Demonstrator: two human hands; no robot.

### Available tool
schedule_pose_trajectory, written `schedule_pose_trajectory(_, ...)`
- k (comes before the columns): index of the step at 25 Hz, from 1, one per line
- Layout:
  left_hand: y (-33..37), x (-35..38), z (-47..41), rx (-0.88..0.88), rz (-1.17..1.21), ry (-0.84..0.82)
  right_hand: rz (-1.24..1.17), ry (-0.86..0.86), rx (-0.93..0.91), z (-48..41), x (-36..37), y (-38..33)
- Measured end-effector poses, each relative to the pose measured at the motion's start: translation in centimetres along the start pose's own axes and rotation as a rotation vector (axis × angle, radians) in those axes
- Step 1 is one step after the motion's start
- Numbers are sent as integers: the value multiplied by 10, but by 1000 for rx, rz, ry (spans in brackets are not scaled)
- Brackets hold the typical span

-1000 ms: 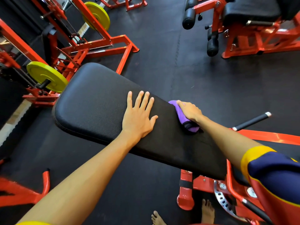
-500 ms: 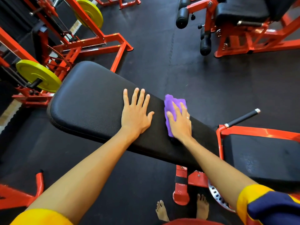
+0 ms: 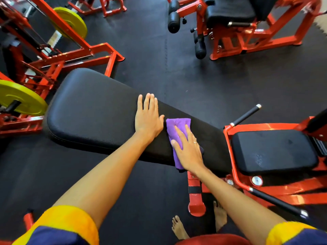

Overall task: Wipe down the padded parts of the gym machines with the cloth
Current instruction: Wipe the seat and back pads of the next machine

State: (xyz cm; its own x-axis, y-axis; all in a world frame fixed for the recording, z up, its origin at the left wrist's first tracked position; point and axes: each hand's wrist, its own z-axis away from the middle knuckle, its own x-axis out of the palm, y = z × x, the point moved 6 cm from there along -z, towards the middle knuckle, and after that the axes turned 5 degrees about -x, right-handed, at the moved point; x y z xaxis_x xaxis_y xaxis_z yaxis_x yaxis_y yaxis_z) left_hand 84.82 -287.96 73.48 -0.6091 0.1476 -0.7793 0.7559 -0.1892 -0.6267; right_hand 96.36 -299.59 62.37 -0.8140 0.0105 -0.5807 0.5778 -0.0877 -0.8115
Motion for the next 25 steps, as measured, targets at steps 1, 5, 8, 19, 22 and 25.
schedule_pose_trajectory(1, 1, 0, -1, 9, 9, -4, 25, 9, 14, 7, -3, 17)
schedule_pose_trajectory(5, 3, 3, -1, 44, 16, -9, -146, 95, 516, 13, -15, 99)
schedule_pose_trajectory(8, 8, 3, 2, 77, 17, -47, -166, 171, 560, 2, -11, 68)
schedule_pose_trajectory(19, 26, 5, 40, 226, 35, -127, -404, 578, 667, 76, 36, 59)
schedule_pose_trajectory(22, 25, 4, 39, 232, 23, -141, -616, 679, 812, 66, 33, 38)
schedule_pose_trajectory(25, 28, 5, 41, 242, 3, -139, -569, 718, 580, 71, 51, -34)
